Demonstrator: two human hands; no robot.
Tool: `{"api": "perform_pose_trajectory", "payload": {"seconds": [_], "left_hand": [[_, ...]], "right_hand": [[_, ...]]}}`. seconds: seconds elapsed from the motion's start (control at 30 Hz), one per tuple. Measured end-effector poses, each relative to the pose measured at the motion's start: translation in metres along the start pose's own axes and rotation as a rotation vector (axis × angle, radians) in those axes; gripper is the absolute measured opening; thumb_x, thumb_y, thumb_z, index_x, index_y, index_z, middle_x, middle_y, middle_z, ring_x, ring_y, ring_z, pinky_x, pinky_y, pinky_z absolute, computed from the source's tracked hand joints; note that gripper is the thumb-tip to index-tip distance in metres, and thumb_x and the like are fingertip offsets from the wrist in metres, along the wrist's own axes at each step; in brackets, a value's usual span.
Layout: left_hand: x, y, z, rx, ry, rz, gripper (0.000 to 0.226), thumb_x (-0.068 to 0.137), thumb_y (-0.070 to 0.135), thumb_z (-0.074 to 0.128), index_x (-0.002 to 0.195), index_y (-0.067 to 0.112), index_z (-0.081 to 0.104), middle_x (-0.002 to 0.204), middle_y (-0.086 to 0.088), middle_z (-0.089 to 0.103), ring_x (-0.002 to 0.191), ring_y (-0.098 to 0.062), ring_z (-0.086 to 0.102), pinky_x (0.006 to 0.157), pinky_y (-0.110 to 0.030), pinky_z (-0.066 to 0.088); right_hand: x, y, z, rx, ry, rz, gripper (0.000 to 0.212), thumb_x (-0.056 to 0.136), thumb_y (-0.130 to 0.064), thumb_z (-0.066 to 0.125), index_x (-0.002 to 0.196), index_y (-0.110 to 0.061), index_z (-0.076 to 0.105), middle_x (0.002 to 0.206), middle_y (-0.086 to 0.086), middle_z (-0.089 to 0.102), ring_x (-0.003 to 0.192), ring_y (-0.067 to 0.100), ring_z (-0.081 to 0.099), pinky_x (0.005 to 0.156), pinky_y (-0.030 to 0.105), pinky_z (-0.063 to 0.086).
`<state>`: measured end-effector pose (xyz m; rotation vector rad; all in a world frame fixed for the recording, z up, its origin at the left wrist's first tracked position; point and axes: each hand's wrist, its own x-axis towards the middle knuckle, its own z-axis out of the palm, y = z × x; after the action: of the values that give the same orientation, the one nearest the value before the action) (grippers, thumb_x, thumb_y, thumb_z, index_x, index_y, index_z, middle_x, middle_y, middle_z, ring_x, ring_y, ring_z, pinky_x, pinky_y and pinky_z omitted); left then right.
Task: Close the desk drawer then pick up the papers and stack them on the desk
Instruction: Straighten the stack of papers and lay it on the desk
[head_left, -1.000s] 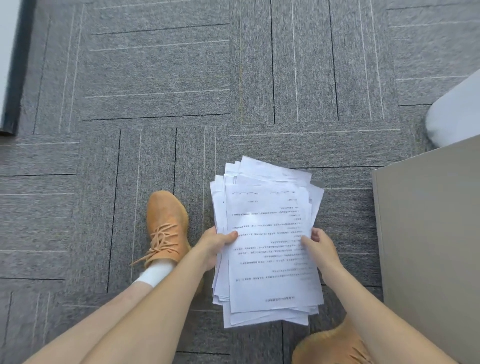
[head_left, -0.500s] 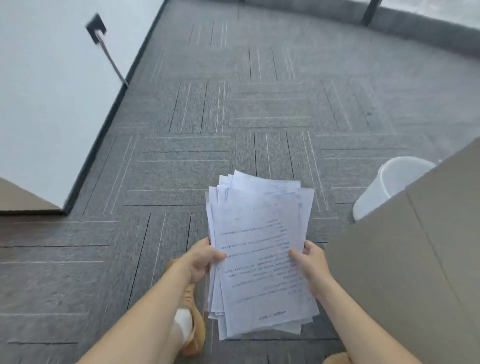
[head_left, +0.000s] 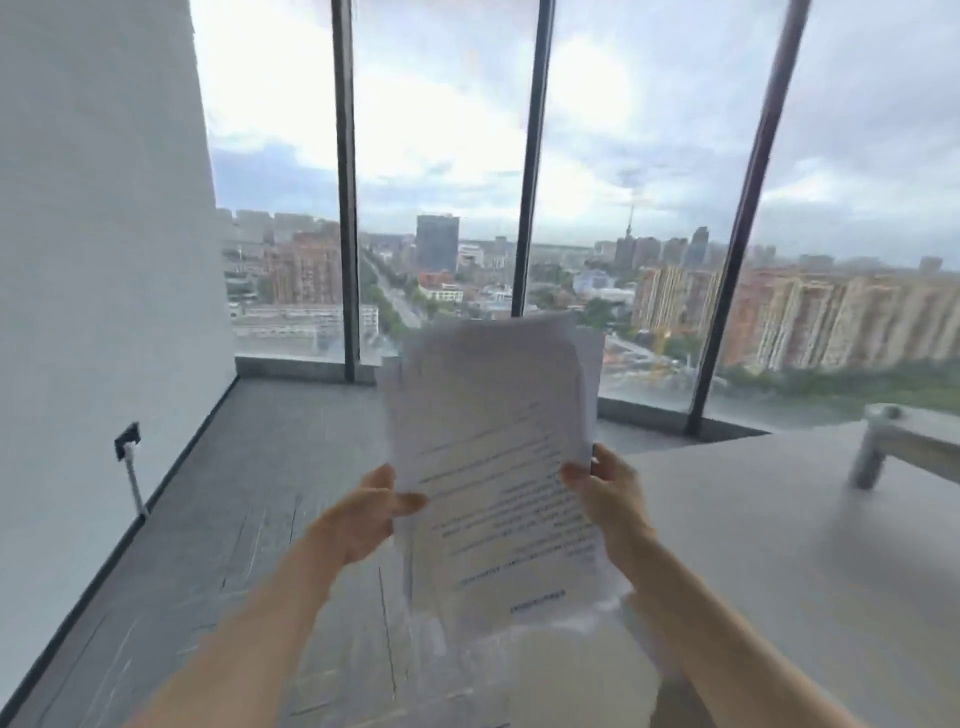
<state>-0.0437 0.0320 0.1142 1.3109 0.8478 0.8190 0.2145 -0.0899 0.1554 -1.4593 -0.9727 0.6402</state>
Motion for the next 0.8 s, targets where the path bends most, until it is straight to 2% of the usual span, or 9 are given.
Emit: {"api": "perform_pose_trajectory", "payload": {"seconds": [0.1,0.17,0.23,0.37,0.43,0.6,0.7,0.8], "left_hand": [[-0.041,0.064,0.068,-0.019,-0.1,0.173,0.06,0.07,0.001,0.074,0.128,0.002,0.058,0.124,-0.02,0.067,0.114,-0.04,0.063,0.099,-0.055,0.049],[-0.058,0.091,0.109,-0.033,-0.156,0.253,0.052,0.079,-0.003,0.071,0.129,0.002,0.058,0.124,-0.019,0.067,0.115,-0.039,0.063,0.099,-0.053,0.049],[-0.072,0.111,0.15,-0.05,-0.17,0.298,0.046,0.083,-0.008,0.065,0.128,0.0,0.059,0.124,-0.021,0.067,0.115,-0.042,0.062,0.1,-0.054,0.049],[-0.097,0.139,0.233,-0.086,-0.245,0.349,0.038,0.084,-0.008,0.063,0.122,-0.001,0.063,0.119,-0.02,0.069,0.11,-0.04,0.064,0.102,-0.056,0.046],[-0.106,0.145,0.271,-0.102,-0.288,0.356,0.037,0.085,-0.006,0.064,0.121,0.001,0.065,0.118,-0.018,0.07,0.109,-0.039,0.065,0.101,-0.057,0.047],[-0.126,0.145,0.354,-0.139,-0.406,0.377,0.034,0.084,-0.008,0.063,0.116,0.003,0.067,0.111,-0.018,0.072,0.103,-0.037,0.068,0.096,-0.056,0.05],[-0.13,0.134,0.395,-0.154,-0.48,0.368,0.029,0.084,-0.007,0.064,0.108,0.009,0.07,0.105,-0.014,0.074,0.099,-0.036,0.069,0.093,-0.053,0.052],[-0.127,0.117,0.427,-0.147,-0.539,0.321,0.029,0.083,-0.001,0.067,0.111,0.007,0.069,0.109,-0.016,0.074,0.1,-0.038,0.069,0.094,-0.057,0.051]], "right_hand": [[-0.043,-0.059,-0.071,0.041,0.119,-0.08,0.031,0.086,-0.003,0.064,0.109,-0.02,0.073,0.097,0.003,0.079,0.089,0.026,0.074,0.081,0.045,0.06],[-0.073,-0.089,-0.114,0.064,0.187,-0.122,0.03,0.088,-0.001,0.061,0.11,-0.018,0.071,0.099,0.005,0.078,0.09,0.025,0.074,0.081,0.043,0.059],[-0.102,-0.112,-0.153,0.055,0.262,-0.155,0.03,0.09,0.001,0.058,0.108,-0.02,0.069,0.097,0.003,0.077,0.088,0.023,0.071,0.078,0.038,0.056],[-0.157,-0.14,-0.224,-0.01,0.395,-0.172,0.033,0.092,0.002,0.051,0.112,-0.021,0.064,0.104,0.005,0.074,0.094,0.026,0.071,0.081,0.043,0.059],[-0.182,-0.146,-0.253,-0.043,0.479,-0.177,0.033,0.091,0.003,0.048,0.111,-0.019,0.063,0.103,0.005,0.074,0.092,0.026,0.072,0.082,0.044,0.061],[-0.231,-0.146,-0.308,-0.089,0.715,-0.151,0.037,0.079,0.012,0.043,0.092,-0.013,0.066,0.089,0.006,0.073,0.083,0.023,0.071,0.077,0.046,0.062],[-0.25,-0.137,-0.334,-0.112,0.818,-0.117,0.039,0.078,0.013,0.04,0.092,-0.015,0.064,0.089,0.006,0.072,0.084,0.023,0.069,0.078,0.046,0.06],[-0.262,-0.122,-0.354,-0.124,0.883,-0.085,0.038,0.082,0.012,0.042,0.091,-0.02,0.062,0.09,0.004,0.07,0.081,0.019,0.068,0.065,0.035,0.058]]}}
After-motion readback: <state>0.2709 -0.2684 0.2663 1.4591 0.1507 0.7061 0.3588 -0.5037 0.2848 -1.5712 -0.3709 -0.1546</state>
